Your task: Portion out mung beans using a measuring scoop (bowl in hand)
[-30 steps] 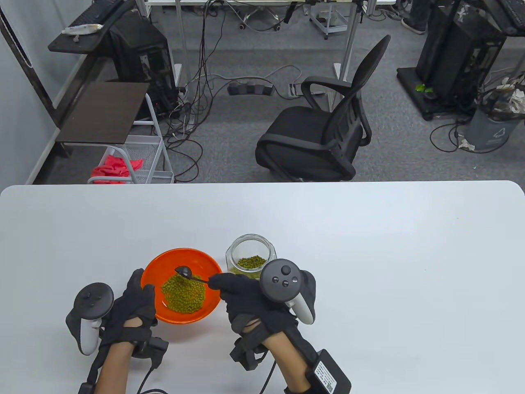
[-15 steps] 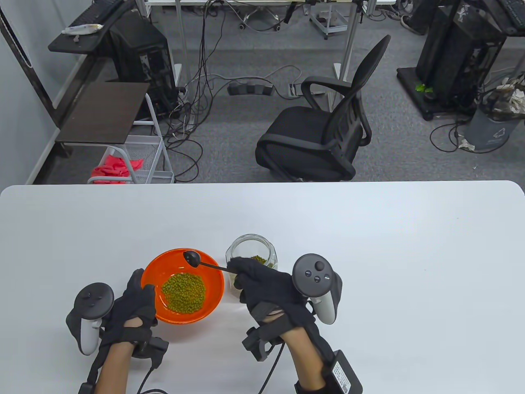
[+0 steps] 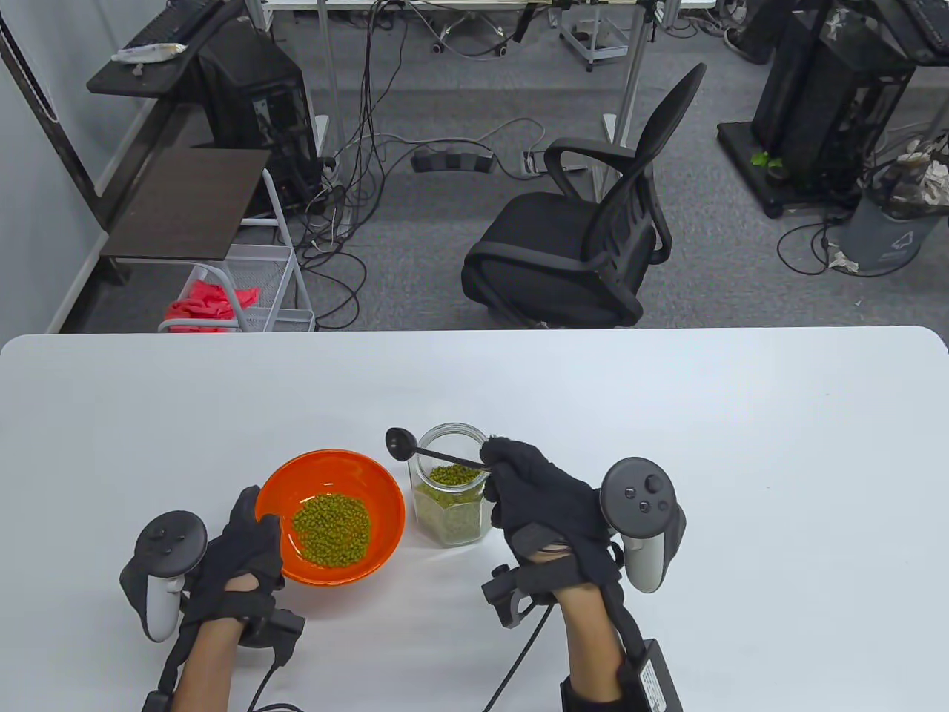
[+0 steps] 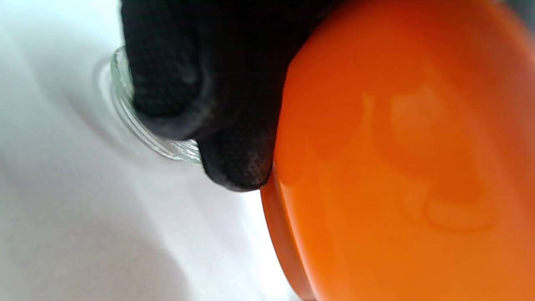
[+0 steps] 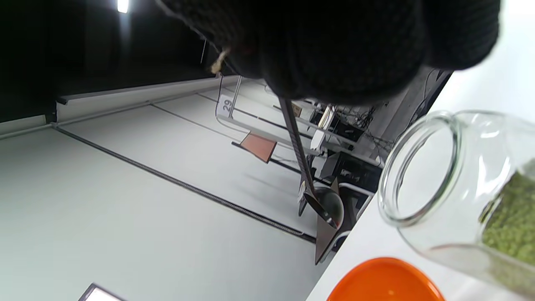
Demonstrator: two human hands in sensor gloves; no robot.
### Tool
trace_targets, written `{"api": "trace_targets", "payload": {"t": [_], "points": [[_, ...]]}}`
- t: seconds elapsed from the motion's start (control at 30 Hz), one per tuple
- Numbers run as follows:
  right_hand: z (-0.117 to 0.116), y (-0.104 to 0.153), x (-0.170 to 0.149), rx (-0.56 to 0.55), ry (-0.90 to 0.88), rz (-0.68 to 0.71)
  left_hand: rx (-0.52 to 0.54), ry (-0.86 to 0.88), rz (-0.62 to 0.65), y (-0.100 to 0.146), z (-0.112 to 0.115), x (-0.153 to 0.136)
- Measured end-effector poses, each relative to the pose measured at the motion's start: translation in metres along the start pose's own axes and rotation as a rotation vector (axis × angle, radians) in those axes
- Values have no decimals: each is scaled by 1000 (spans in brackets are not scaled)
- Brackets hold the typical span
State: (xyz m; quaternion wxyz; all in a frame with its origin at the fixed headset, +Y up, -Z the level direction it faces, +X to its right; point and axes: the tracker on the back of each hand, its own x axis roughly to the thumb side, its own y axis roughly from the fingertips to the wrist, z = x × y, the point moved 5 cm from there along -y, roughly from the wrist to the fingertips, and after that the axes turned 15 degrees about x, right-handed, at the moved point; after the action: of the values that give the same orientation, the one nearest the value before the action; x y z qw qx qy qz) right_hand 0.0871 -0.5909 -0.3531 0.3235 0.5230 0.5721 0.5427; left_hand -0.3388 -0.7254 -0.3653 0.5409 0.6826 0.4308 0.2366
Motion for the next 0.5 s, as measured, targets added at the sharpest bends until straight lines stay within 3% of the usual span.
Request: {"api": "trace_targets", "payload": {"t": [0.27,0.5], "points": [[21,8,0,-102,85,-35,0,0,-1,0,0,0],[9,0,-3,-79,248,-104,0,1,4,0,0,1]]}}
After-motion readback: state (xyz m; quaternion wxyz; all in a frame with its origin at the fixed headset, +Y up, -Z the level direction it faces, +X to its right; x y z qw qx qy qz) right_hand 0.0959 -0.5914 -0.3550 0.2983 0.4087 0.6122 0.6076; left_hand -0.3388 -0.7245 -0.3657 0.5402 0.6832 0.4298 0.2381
